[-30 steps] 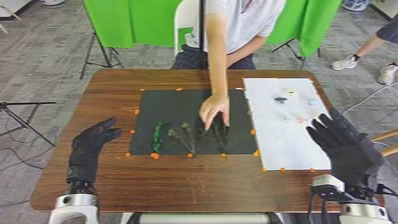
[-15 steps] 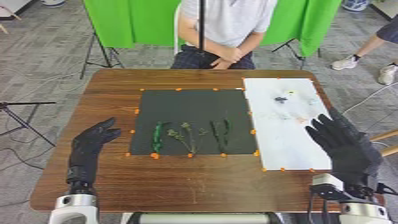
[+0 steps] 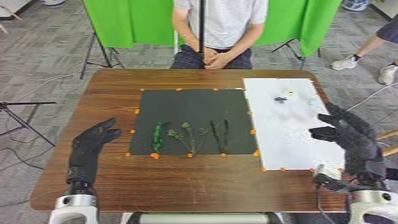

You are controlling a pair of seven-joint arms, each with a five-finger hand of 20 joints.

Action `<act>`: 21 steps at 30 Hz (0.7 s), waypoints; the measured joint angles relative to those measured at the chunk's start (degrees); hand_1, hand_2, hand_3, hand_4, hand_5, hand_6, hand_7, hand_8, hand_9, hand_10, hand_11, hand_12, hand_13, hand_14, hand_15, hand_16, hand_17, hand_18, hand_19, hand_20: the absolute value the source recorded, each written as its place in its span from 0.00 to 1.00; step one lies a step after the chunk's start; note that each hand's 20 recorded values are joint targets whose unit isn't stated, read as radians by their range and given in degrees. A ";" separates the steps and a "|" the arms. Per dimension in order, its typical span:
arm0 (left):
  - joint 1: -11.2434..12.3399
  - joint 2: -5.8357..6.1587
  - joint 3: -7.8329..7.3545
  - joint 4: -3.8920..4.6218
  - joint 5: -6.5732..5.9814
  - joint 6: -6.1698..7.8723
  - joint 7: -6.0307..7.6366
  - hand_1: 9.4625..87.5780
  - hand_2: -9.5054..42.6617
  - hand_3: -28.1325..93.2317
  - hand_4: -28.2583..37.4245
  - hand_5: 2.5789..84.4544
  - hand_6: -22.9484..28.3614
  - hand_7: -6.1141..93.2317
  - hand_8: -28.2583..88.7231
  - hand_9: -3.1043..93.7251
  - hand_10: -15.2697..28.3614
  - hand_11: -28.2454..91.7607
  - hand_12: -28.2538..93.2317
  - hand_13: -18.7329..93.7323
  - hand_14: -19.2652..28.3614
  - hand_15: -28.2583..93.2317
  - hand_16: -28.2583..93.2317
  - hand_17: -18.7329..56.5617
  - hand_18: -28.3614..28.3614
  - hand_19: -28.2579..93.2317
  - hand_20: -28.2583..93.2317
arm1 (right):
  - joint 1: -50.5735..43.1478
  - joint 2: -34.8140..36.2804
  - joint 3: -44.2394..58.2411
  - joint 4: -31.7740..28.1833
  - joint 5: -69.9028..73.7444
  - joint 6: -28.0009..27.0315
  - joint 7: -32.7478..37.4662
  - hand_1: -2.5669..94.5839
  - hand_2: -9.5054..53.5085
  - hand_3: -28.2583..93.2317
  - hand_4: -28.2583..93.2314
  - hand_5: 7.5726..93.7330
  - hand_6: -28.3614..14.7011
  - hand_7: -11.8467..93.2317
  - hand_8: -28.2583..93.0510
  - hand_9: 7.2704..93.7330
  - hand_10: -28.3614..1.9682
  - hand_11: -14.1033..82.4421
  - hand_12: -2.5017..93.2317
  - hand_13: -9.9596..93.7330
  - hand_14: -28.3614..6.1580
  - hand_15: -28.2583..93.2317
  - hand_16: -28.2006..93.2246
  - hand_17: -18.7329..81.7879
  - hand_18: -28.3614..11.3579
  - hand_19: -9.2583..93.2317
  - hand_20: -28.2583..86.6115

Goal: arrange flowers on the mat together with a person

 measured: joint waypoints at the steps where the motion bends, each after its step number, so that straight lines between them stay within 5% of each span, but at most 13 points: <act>1: -0.01 0.00 0.00 0.00 0.00 0.00 -0.02 0.21 0.25 0.79 0.10 0.59 0.52 0.22 0.19 0.59 0.71 0.42 0.34 0.54 0.80 0.42 0.22 0.40 0.72 0.34 0.40 | 1.03 1.21 0.03 -0.51 -3.49 0.85 3.16 0.26 0.00 0.76 0.10 0.45 0.55 0.19 0.17 0.54 0.33 0.23 0.23 0.80 0.44 0.53 0.42 0.57 0.19 0.80 0.65; 5: -0.08 0.00 0.03 0.00 0.02 0.00 -0.02 0.21 0.25 0.79 0.10 0.59 0.52 0.22 0.19 0.59 0.71 0.42 0.34 0.54 0.80 0.42 0.22 0.40 0.72 0.34 0.40 | 7.33 6.44 0.31 -1.03 -12.78 -3.40 15.86 0.29 0.00 0.72 0.10 0.45 0.54 0.18 0.18 0.56 0.34 0.23 0.23 0.89 0.57 0.64 0.43 0.67 0.25 0.97 0.64; 12: -0.06 0.03 0.09 0.00 0.02 0.01 -0.12 0.21 0.25 0.79 0.10 0.59 0.52 0.22 0.19 0.59 0.71 0.42 0.34 0.54 0.80 0.42 0.22 0.40 0.72 0.34 0.40 | 18.94 13.83 -3.03 -0.56 -32.15 -27.68 23.73 0.31 0.00 0.71 0.08 0.46 0.56 0.17 0.18 0.57 0.35 0.22 0.22 0.96 0.71 0.73 0.41 0.79 0.33 1.00 0.75; 21: -0.03 0.08 0.10 -0.05 0.02 0.02 -0.12 0.21 0.25 0.79 0.10 0.59 0.52 0.22 0.19 0.59 0.71 0.42 0.34 0.54 0.80 0.42 0.22 0.40 0.72 0.34 0.40 | 28.90 21.94 -16.77 5.62 -49.28 -33.03 29.94 0.34 0.00 0.70 0.07 0.47 0.61 0.18 0.18 0.61 0.35 0.24 0.23 0.97 0.74 0.75 0.41 0.81 0.34 1.00 0.78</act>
